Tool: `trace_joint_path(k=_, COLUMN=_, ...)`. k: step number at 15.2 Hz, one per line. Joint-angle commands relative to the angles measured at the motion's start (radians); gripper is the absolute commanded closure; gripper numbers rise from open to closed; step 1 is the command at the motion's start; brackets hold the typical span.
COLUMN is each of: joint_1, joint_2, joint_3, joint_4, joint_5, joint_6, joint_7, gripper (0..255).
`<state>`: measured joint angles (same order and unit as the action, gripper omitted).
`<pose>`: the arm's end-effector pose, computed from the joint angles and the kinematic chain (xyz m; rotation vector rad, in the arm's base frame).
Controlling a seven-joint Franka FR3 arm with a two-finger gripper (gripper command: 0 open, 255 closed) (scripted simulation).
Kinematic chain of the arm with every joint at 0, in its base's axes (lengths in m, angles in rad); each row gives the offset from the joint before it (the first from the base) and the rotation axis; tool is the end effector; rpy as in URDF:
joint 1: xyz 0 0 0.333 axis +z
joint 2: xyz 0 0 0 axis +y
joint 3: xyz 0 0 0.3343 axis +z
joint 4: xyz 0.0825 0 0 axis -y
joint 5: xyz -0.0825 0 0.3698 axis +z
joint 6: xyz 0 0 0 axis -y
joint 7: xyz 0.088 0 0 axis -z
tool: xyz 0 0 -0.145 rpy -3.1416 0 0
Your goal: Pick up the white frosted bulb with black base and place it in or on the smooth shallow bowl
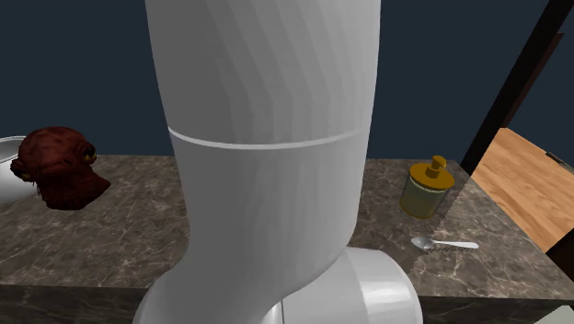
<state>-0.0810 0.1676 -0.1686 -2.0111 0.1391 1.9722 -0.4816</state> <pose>0.5316 -0.1196 0.3471 -2.9624 -0.2434 0.2327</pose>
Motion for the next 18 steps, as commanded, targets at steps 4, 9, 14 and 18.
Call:
trace_joint_path(k=4, joint_1=0.034, joint_2=0.127, joint_3=0.034, joint_4=0.196, joint_5=0.023, joint_6=-0.063, joint_7=0.068, gripper=255)
trace_joint_path(k=9, joint_1=0.065, joint_2=0.277, joint_3=0.062, joint_4=0.446, joint_5=0.038, joint_6=-0.155, joint_7=0.142, gripper=255)
trace_joint_path(k=14, joint_1=0.065, joint_2=0.300, joint_3=0.064, joint_4=0.412, joint_5=0.043, joint_6=-0.099, joint_7=0.133, gripper=255)
trace_joint_path(k=18, joint_1=0.065, joint_2=0.321, joint_3=0.066, joint_4=0.390, joint_5=0.047, joint_6=-0.056, joint_7=0.126, gripper=255)
